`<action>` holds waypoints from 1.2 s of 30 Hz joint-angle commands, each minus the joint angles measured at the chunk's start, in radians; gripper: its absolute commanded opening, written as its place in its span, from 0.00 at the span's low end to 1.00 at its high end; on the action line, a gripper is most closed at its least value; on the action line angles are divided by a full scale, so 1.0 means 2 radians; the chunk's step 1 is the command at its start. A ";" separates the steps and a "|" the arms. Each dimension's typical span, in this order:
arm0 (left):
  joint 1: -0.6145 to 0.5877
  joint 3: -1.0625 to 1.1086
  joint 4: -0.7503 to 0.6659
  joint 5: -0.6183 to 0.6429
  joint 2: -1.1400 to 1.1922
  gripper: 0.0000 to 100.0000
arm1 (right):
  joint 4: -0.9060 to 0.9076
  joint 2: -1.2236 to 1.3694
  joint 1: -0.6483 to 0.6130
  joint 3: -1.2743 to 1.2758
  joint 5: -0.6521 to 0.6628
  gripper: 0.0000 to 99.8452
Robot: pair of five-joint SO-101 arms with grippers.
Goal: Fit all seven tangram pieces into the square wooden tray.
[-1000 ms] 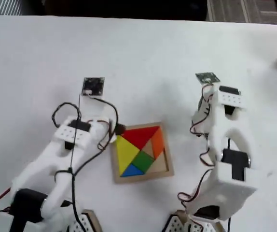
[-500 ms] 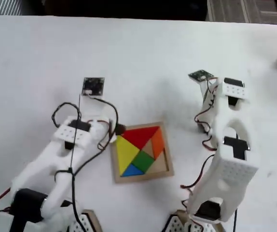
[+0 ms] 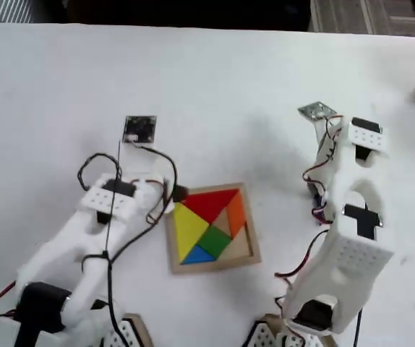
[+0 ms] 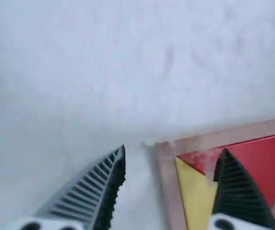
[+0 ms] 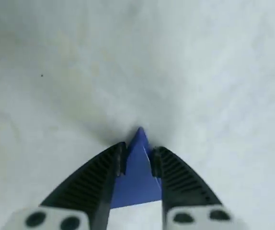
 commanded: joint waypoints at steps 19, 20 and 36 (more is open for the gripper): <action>-0.002 -0.025 -0.009 0.002 0.001 0.30 | -0.006 -0.232 0.043 0.200 -0.183 0.14; -0.002 -0.025 -0.009 0.002 0.001 0.30 | -0.022 -0.234 0.041 0.211 -0.195 0.18; -0.002 -0.025 -0.009 0.001 0.001 0.30 | -0.063 -0.293 0.048 0.280 -0.196 0.22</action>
